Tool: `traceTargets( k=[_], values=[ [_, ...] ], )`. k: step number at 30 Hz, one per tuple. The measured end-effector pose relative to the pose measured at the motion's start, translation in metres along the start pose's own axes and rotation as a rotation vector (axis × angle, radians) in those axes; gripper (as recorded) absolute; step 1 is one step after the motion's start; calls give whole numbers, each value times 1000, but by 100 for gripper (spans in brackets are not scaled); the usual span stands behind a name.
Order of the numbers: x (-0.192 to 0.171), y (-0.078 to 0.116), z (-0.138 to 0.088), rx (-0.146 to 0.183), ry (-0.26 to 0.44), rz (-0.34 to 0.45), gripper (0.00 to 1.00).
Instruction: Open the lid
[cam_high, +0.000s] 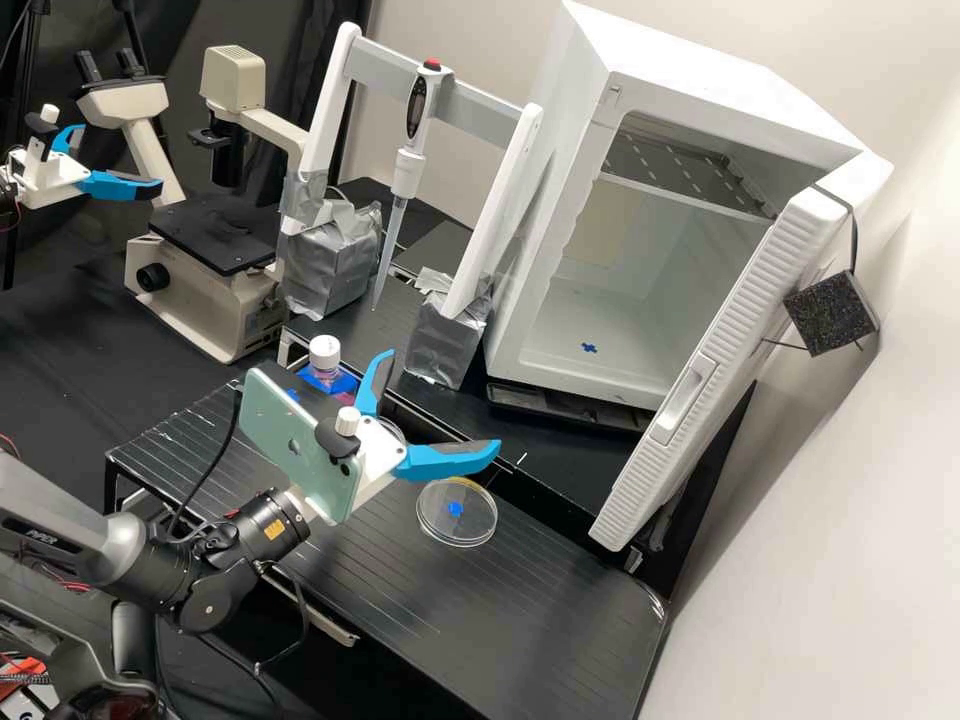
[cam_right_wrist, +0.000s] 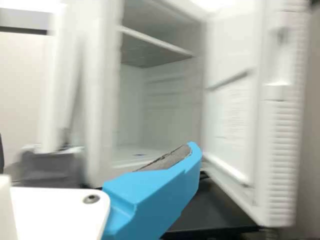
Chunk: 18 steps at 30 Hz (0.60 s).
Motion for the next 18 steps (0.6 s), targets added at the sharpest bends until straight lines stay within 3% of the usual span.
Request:
traceTargets(
  k=[3,7,9,11,18],
  values=[
    [0,-4,-7,-3,50,-32,100],
    [5,-17,-25,-53,87,13,100],
    [5,-24,-31,5,71,29,100],
    [5,-32,-36,60,91,-5,100],
    [6,-49,-39,100,106,-106,100]
  ],
)
